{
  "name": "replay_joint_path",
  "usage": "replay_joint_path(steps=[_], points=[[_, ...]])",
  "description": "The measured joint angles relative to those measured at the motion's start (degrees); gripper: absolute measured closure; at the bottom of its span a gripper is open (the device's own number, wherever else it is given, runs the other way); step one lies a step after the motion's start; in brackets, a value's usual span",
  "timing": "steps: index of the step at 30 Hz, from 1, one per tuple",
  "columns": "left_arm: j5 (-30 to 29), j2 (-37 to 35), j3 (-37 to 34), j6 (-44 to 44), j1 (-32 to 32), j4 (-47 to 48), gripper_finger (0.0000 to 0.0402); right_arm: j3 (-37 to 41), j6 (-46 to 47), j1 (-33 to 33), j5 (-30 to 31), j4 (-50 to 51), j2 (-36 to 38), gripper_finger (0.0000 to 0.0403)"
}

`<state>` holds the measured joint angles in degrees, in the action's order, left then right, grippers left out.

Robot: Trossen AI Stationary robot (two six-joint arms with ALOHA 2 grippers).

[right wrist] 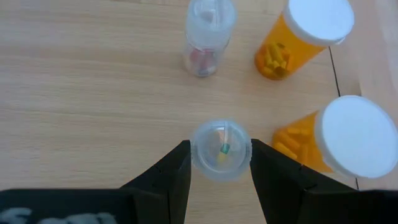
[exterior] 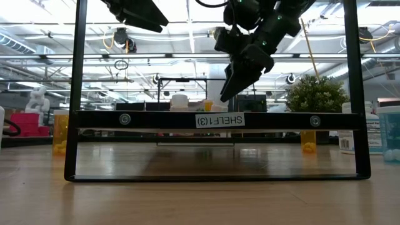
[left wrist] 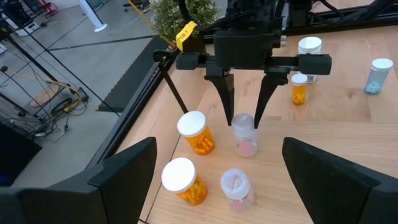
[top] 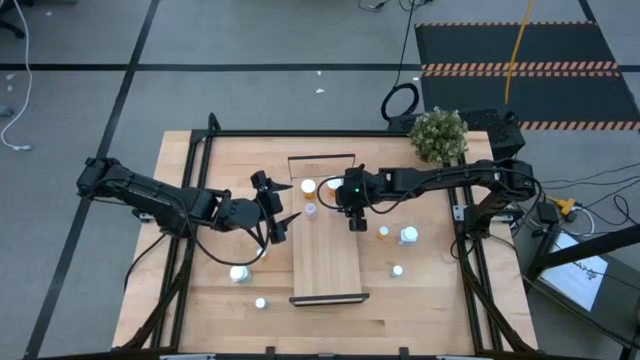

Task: Pick and place medicine bottles onto shelf by color
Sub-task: Put the transparent medicine bottle on the shelf, then put the left small orange medicine bottle on the shelf

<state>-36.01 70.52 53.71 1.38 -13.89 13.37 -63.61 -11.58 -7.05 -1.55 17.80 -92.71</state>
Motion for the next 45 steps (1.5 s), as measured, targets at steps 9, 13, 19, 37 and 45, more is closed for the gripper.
replay_joint_path(steps=[9, 13, 19, 37, 45], points=[[-0.01, 0.00, 0.00, -0.02, 0.00, 0.00, 0.0053, 0.00, -0.01, 0.00, -0.01, -0.44, -0.01, 0.0259], [-0.02, 0.00, 0.00, -0.03, 0.02, 0.00, 0.0053, 0.00, -0.01, 0.00, -0.01, -0.43, 0.00, 0.0258], [-0.02, 0.00, 0.00, -0.03, 0.02, 0.00, 0.0053, 0.00, 0.40, 0.00, -0.01, -0.71, 0.00, 0.0234], [-0.02, 0.00, 0.00, -0.05, 0.00, 0.07, 0.0053, 0.04, 0.91, 0.58, 0.01, -2.90, 1.30, 0.0208], [-0.01, 0.00, 0.01, 0.30, -0.26, 0.32, 0.0053, 0.04, 6.30, 4.98, 3.16, -2.58, 7.44, 0.0202]])
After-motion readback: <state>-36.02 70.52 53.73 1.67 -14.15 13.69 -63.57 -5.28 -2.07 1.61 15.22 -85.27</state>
